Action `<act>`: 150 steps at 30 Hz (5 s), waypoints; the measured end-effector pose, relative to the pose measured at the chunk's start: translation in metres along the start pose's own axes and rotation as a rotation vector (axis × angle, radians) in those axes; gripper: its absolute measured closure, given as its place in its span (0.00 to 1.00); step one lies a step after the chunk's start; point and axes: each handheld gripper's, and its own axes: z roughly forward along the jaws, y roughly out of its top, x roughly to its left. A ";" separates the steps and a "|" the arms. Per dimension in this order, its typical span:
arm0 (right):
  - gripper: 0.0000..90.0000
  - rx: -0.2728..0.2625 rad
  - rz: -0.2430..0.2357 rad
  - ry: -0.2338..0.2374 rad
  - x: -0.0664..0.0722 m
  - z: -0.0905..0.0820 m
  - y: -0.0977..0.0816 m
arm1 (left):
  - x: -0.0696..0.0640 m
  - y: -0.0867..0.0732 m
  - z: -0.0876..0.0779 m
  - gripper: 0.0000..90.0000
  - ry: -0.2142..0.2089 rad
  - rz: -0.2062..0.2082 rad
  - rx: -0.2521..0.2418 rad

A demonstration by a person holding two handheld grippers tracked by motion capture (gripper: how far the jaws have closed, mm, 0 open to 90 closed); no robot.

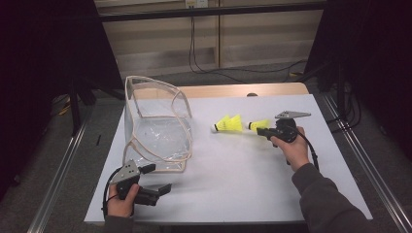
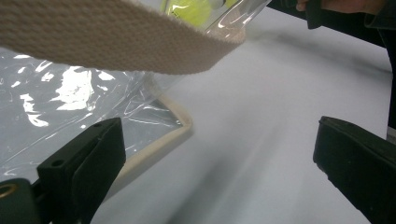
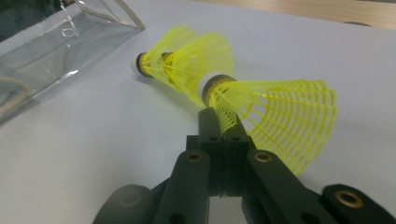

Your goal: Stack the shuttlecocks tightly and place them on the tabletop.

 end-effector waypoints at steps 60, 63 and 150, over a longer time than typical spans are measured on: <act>1.00 0.024 -0.076 0.118 0.031 0.034 -0.001 | 0.001 -0.003 0.000 0.03 -0.006 0.007 0.009; 1.00 0.027 -0.076 0.116 0.032 0.034 -0.001 | 0.001 -0.003 0.000 0.03 -0.005 0.005 0.007; 0.97 0.019 -0.081 0.116 0.049 0.046 -0.005 | 0.000 -0.003 0.001 0.03 -0.007 0.017 0.018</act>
